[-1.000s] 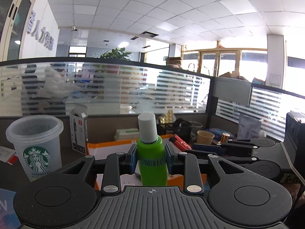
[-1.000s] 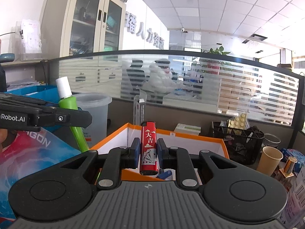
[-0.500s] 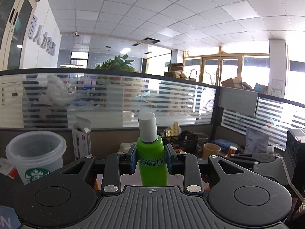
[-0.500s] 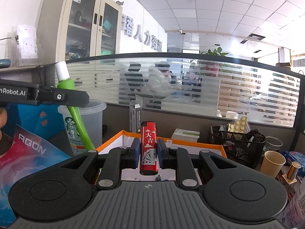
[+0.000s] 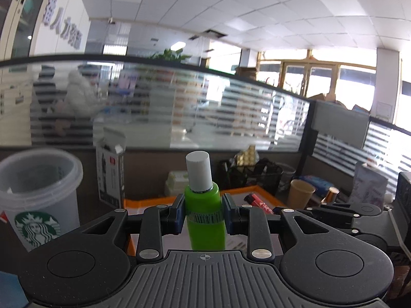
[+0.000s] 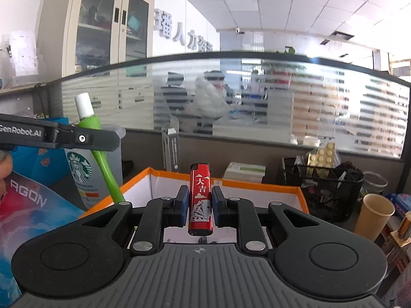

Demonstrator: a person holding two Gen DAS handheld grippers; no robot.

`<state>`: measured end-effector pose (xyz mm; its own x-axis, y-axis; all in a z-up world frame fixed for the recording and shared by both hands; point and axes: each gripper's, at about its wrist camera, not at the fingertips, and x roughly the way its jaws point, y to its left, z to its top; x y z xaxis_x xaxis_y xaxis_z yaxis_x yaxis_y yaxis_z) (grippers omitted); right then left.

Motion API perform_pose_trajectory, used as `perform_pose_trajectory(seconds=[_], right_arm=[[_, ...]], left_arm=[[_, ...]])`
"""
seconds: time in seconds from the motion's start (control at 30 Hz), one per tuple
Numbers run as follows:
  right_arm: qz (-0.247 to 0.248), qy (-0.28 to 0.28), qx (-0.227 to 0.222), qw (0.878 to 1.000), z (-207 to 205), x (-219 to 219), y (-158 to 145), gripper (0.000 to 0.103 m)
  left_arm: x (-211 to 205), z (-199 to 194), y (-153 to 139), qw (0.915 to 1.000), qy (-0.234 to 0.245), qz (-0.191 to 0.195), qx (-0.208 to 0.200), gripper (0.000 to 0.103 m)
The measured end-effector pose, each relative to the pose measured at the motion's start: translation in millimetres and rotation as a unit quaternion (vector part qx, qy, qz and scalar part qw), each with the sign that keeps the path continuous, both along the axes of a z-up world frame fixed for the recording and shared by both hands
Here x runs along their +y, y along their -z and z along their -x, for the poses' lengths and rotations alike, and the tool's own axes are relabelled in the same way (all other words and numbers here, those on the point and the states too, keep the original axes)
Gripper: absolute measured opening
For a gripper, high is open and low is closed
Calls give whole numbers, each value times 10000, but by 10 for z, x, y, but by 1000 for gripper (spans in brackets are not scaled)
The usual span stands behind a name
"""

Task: Organize rigid objects
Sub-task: 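Lift and carry the green bottle and red lighter over the orange box, then lower the bottle into the box with the left tool while the right tool releases the lighter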

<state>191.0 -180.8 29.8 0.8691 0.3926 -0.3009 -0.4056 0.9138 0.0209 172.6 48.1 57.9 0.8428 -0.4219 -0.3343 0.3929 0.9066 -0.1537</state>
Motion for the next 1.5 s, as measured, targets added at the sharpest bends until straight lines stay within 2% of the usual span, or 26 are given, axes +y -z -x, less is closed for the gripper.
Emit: perform_pose_trajectory(seconds=[0.53, 0.73, 0.9, 1.13, 1.33, 1.5], right_arm=[[28, -145, 702, 9974, -289, 0, 262, 17], [209, -167, 990, 9947, -415, 29, 347, 17], [421, -80, 1219, 9916, -533, 82, 429, 17], [416, 33, 1244, 9914, -574, 84, 475, 17], [574, 166, 1195, 9910, -617, 106, 497, 17], [603, 208, 1190, 9908, -620, 94, 499, 18]], left_arm=[[-26, -258, 269, 9988, 86, -68, 479, 28], [-65, -434, 392, 9967, 149, -71, 796, 28], [-103, -553, 395, 9962, 122, -74, 861, 28], [-219, -709, 418, 9950, 160, -126, 976, 28], [-316, -958, 621, 9884, 163, -125, 1503, 28], [-352, -966, 749, 9850, 187, -220, 1702, 28]])
